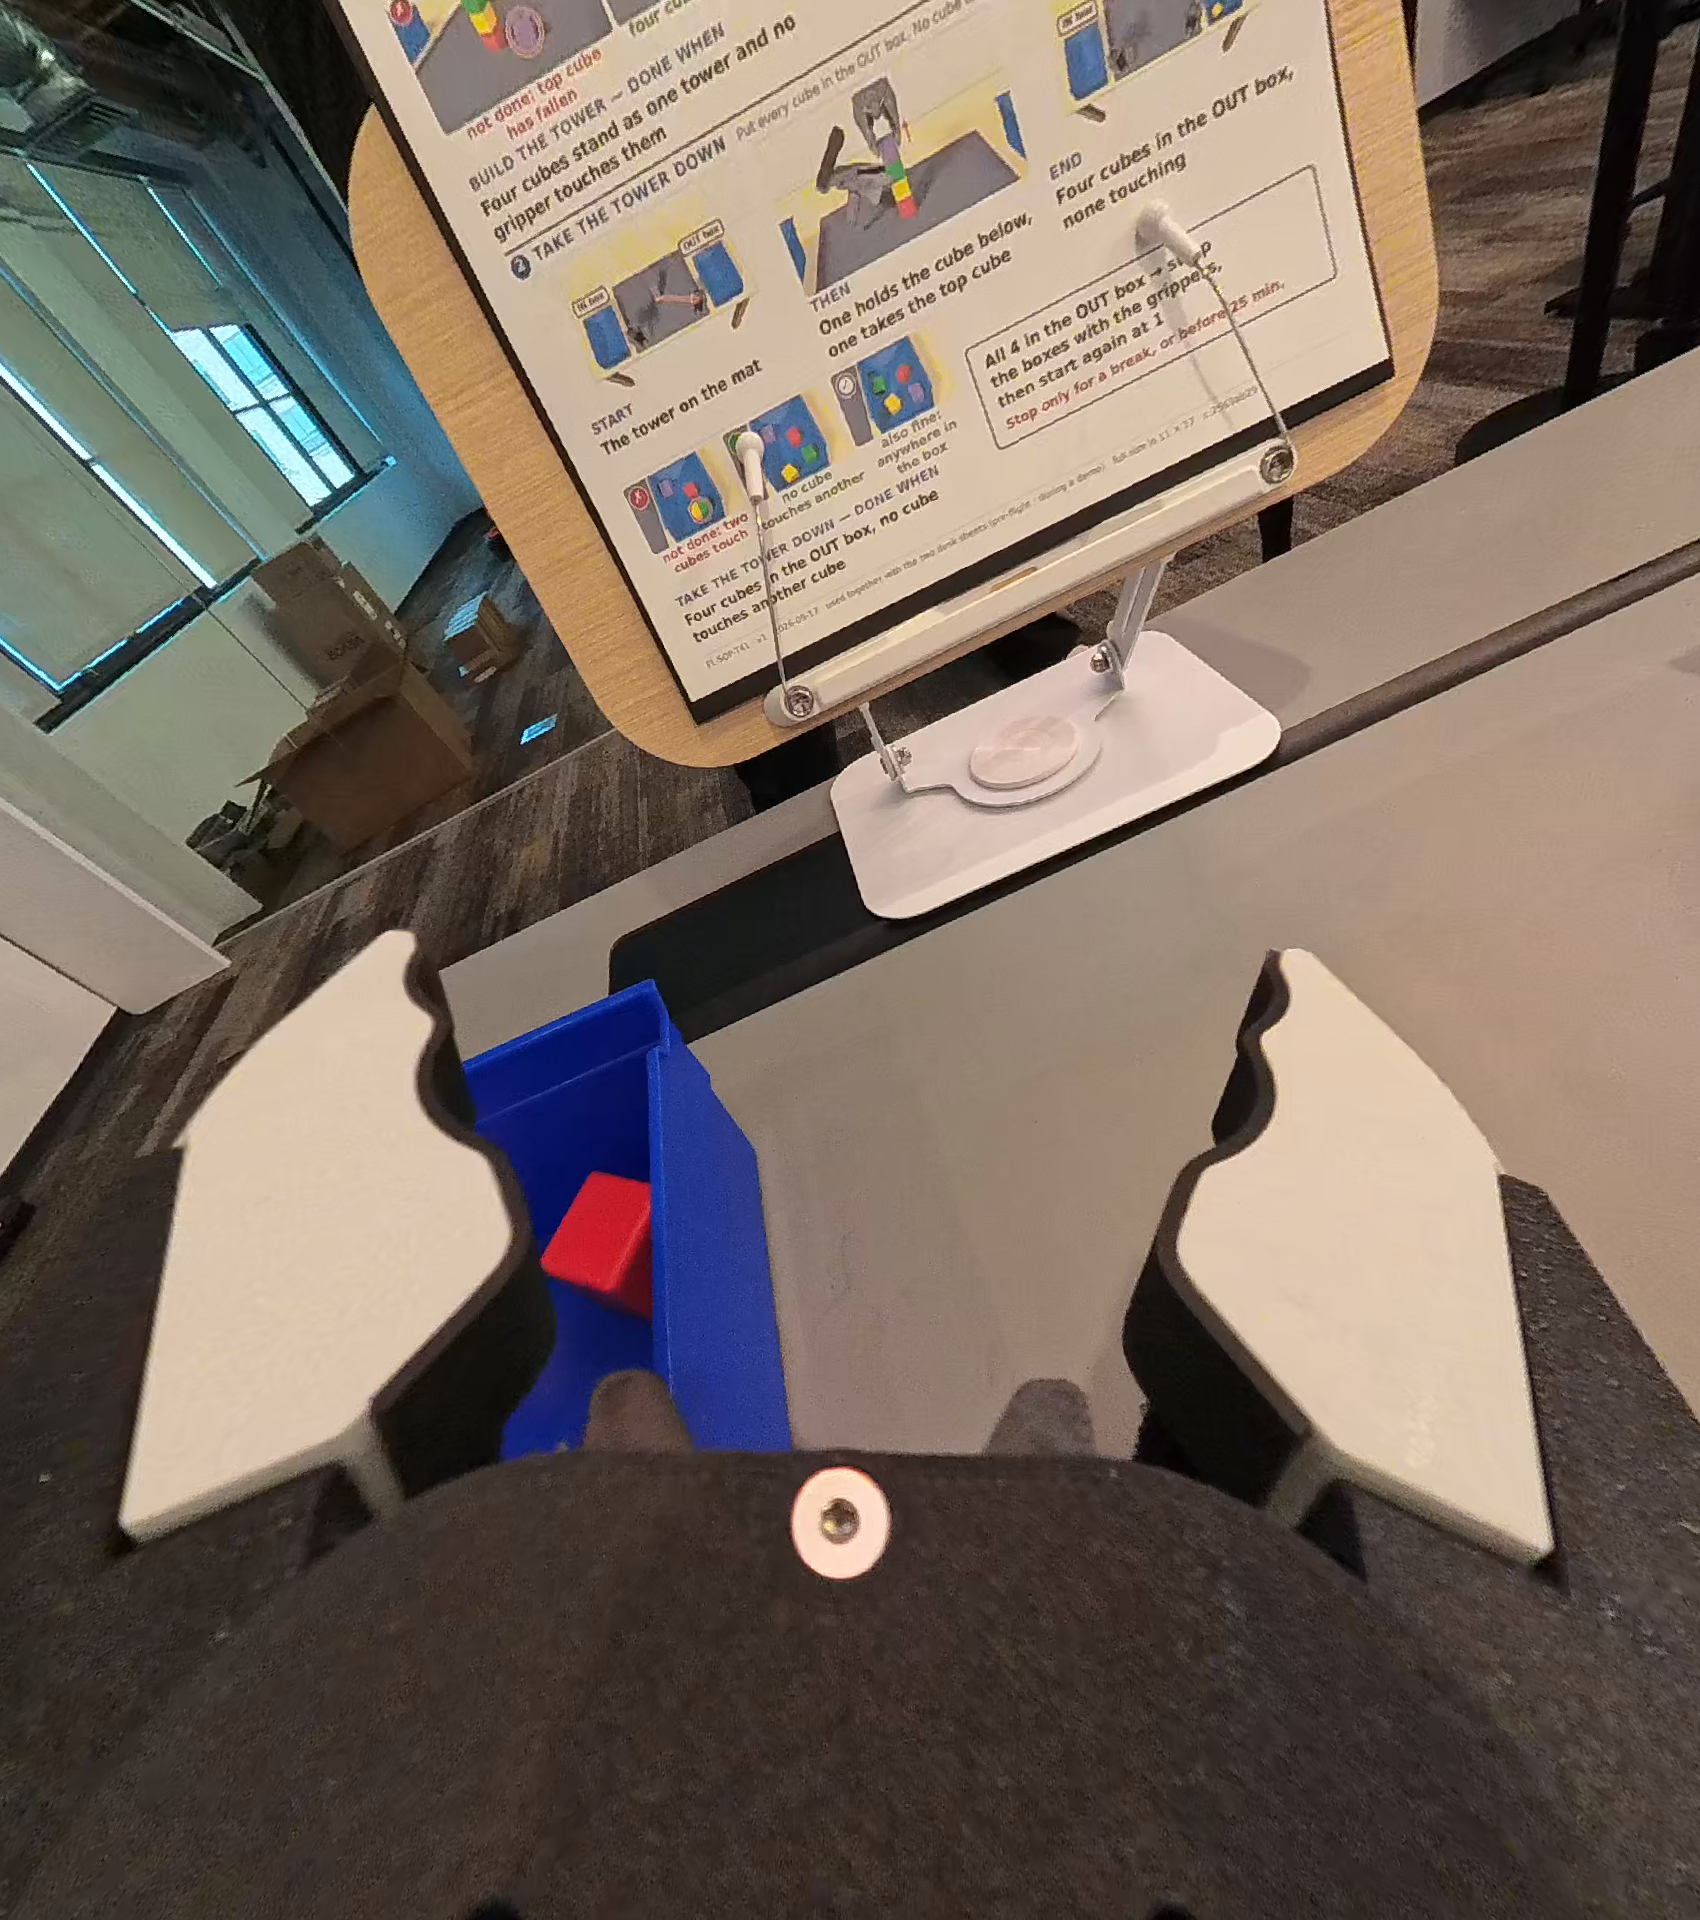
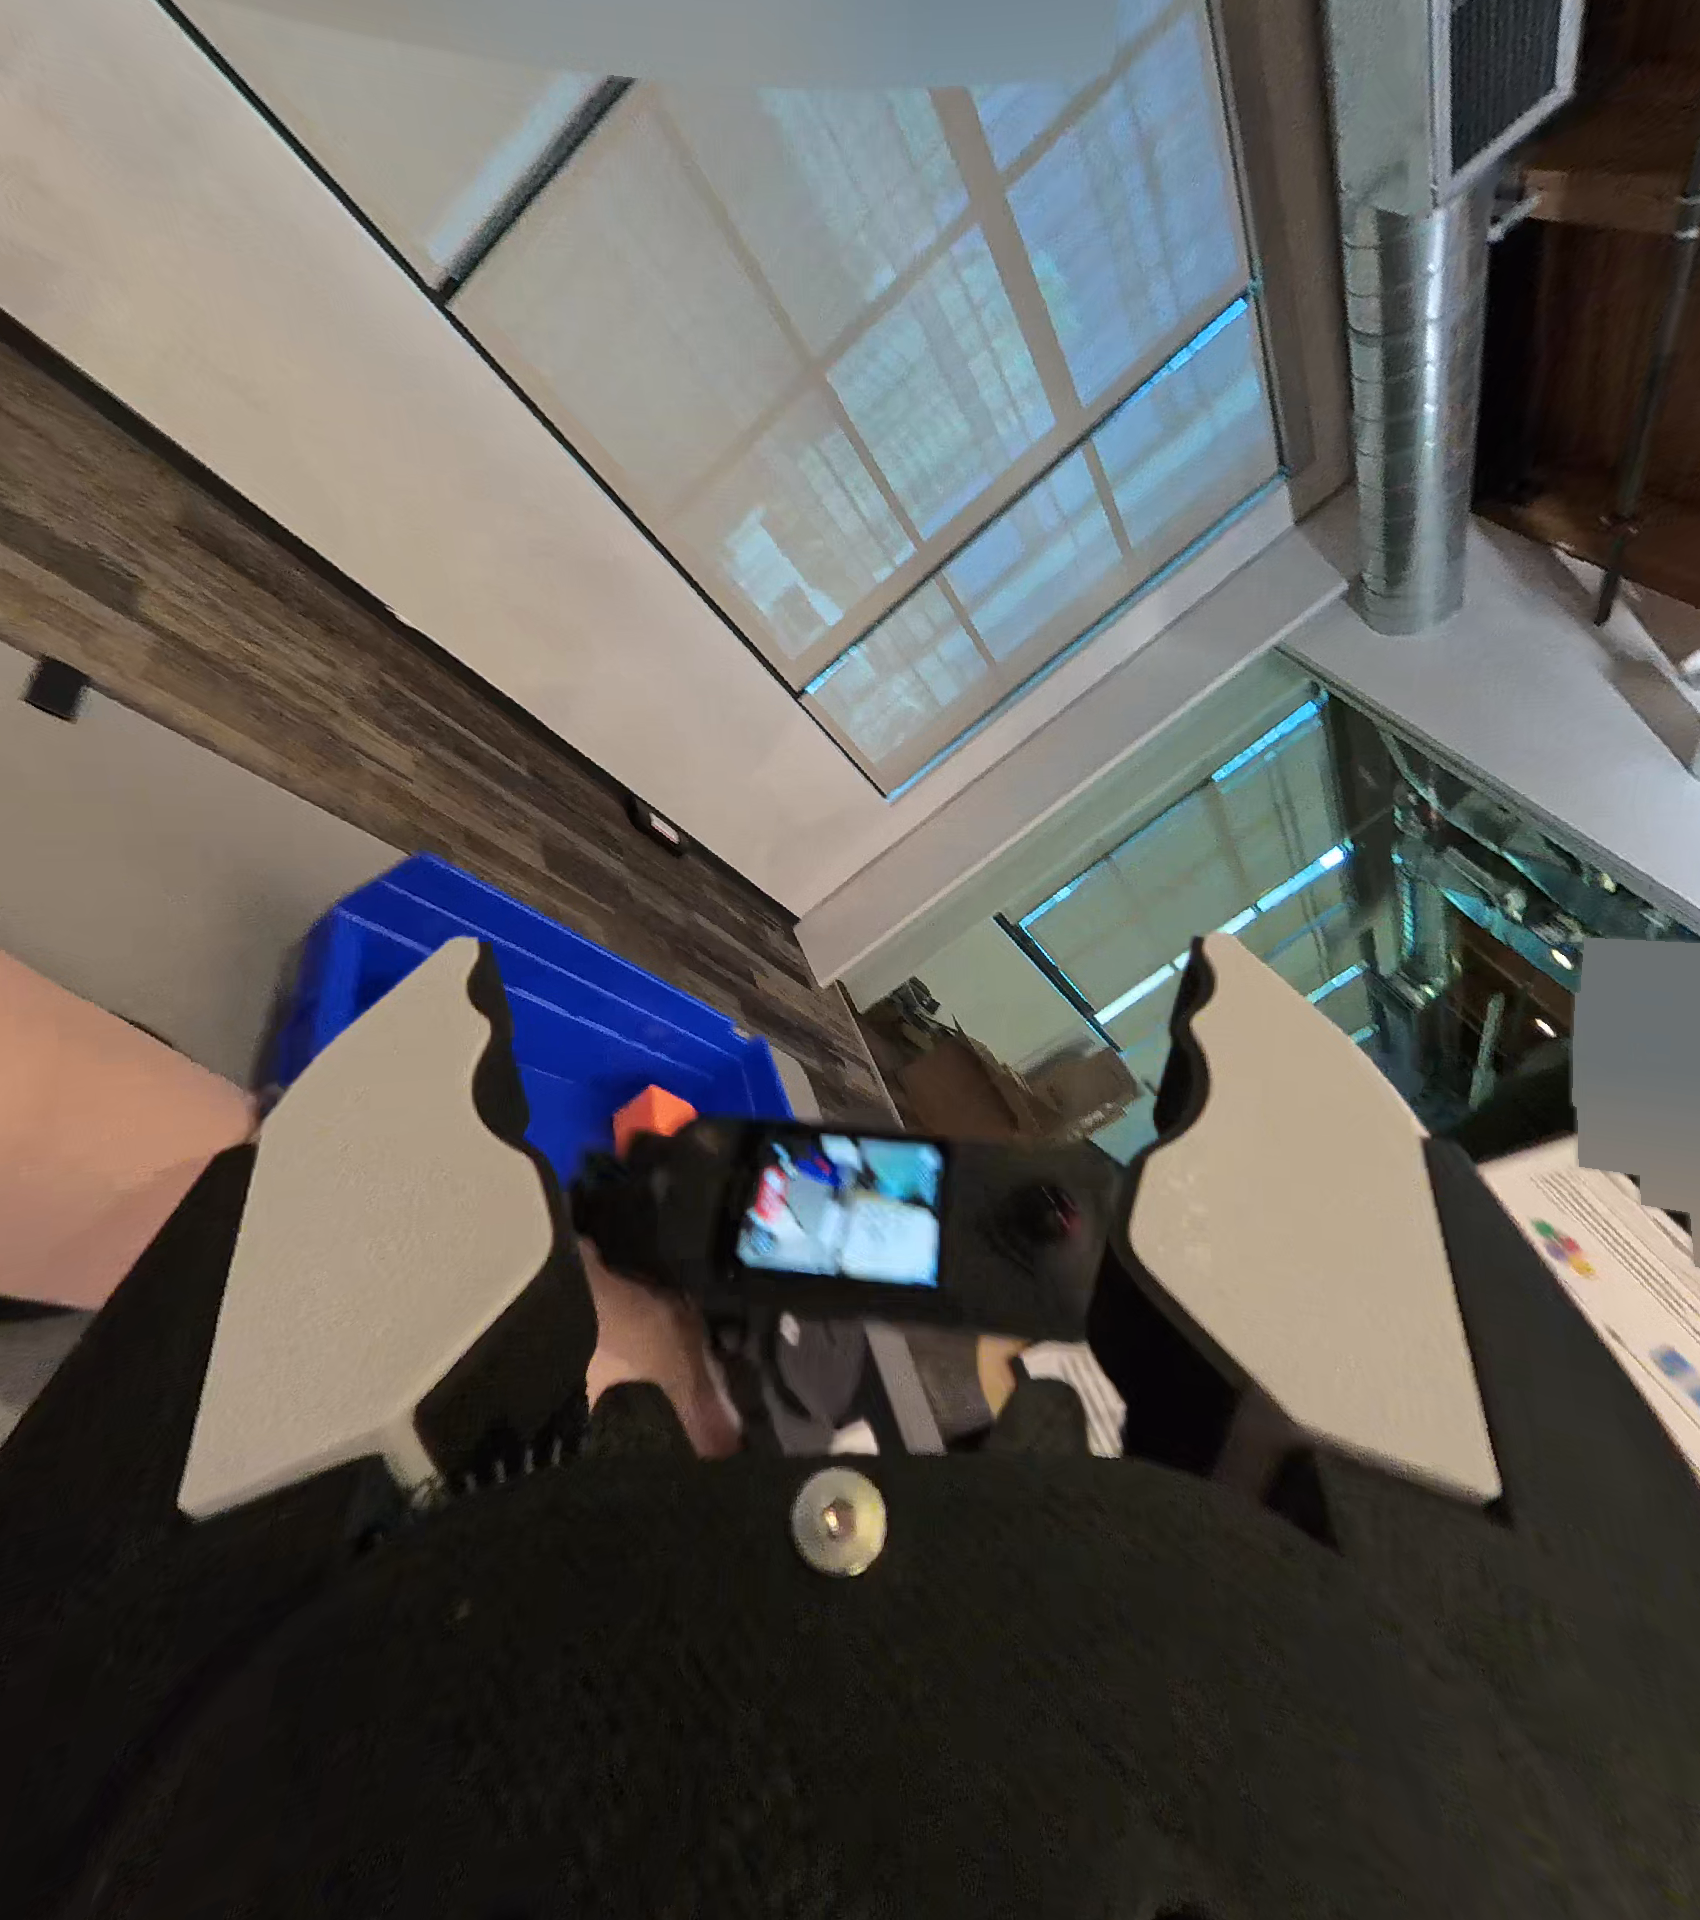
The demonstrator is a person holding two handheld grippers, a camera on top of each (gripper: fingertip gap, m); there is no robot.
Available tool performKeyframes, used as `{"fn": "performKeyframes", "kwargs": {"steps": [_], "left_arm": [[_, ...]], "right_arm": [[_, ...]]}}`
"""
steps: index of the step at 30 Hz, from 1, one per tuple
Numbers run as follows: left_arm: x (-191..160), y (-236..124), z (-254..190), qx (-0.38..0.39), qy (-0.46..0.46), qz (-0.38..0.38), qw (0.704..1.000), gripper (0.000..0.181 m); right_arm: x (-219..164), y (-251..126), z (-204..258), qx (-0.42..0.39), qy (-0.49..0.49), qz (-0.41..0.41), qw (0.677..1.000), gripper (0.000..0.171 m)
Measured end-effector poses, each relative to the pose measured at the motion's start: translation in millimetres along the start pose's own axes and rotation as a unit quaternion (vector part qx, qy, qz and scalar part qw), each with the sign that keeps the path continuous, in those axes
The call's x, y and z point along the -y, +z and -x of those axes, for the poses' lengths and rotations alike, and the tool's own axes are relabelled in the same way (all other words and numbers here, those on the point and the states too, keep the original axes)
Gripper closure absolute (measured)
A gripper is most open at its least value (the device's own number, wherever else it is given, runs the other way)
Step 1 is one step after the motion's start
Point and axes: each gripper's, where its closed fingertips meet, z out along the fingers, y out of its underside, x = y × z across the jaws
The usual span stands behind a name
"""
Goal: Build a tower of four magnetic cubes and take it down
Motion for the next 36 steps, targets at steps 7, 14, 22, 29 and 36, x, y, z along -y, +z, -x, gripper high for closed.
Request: {"fn": "performKeyframes", "kwargs": {"steps": [7,14,22,29,36], "left_arm": [[27,-18,21,-0.019,-0.092,-0.061,0.994,0.05],[124,-116,0,-0.132,-0.14,-0.283,0.94,0.045],[168,-235,-80,-0.226,-0.075,-0.511,0.826,0.045],[157,-245,-118,-0.182,0.016,-0.561,0.807,0.046],[147,-254,-127,-0.166,0.055,-0.59,0.788,0.05]], "right_arm": [[-94,-66,-103,-0.16,0.048,0.134,0.977,0.051],[-265,-142,-153,-0.251,0.099,0.397,0.877,0.049],[-318,-120,-120,-0.254,0.07,0.504,0.822,0.052],[-309,-86,-84,-0.212,0.001,0.533,0.819,0.052],[-315,-73,-55,-0.179,-0.007,0.556,0.811,0.052]]}}
